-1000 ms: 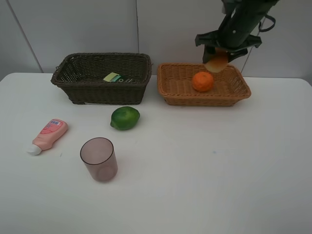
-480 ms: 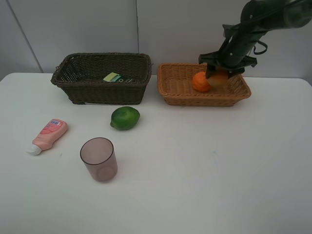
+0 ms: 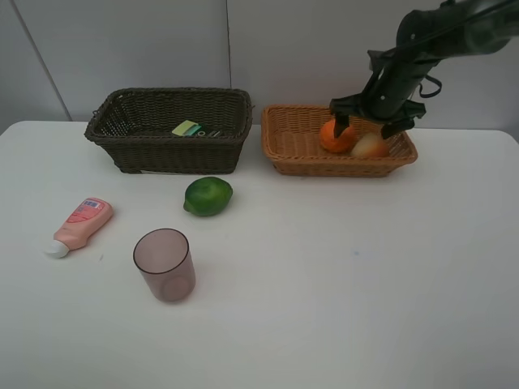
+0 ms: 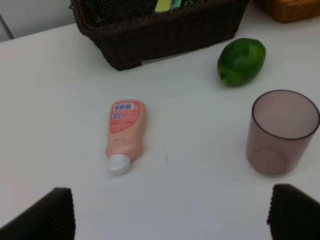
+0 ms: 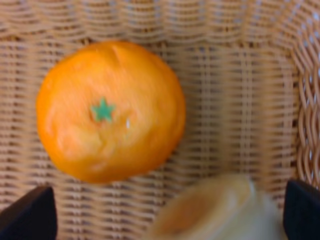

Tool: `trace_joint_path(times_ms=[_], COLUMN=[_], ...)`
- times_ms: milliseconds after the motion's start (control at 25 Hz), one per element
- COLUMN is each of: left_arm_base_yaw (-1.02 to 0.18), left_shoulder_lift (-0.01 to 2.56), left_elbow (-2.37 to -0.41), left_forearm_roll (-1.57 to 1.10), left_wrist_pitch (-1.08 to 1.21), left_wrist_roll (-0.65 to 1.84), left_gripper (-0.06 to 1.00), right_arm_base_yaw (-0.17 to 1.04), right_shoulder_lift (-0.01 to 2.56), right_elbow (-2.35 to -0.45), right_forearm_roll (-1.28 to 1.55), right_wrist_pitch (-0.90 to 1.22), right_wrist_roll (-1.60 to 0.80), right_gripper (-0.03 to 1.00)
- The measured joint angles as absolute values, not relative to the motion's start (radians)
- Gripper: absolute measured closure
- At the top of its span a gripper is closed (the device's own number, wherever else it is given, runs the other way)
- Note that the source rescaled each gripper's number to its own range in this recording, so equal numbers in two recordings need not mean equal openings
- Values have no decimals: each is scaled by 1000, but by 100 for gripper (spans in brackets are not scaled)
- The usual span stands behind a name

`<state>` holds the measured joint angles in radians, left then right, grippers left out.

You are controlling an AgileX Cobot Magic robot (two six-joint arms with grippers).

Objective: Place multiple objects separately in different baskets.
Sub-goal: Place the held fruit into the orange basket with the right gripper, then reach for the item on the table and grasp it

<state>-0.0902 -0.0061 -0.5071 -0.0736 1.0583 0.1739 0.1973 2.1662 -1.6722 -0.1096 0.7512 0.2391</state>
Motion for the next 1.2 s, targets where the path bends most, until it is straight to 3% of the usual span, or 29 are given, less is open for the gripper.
trace_joint_path(times_ms=[320,800,1200], left_arm_base_yaw=[-90,-90,-90], left_shoulder_lift=[-6,-6,-6], left_elbow=[-507,-507,-507], left_forearm_roll=[-74,-74,-74], left_wrist_pitch=[1058,1058,1058], left_wrist_roll=[174,174,174], left_gripper=[-6,-6,-6], right_arm_base_yaw=[197,197,197], right_shoulder_lift=[2084,1781,1311], right_elbow=[-1672,-1663,-1257], right_forearm_roll=[-27,-60,-67], right_wrist_pitch=[1028,1174,1052], right_wrist_roll=[211,194,194], right_gripper=[-2,-3,-3])
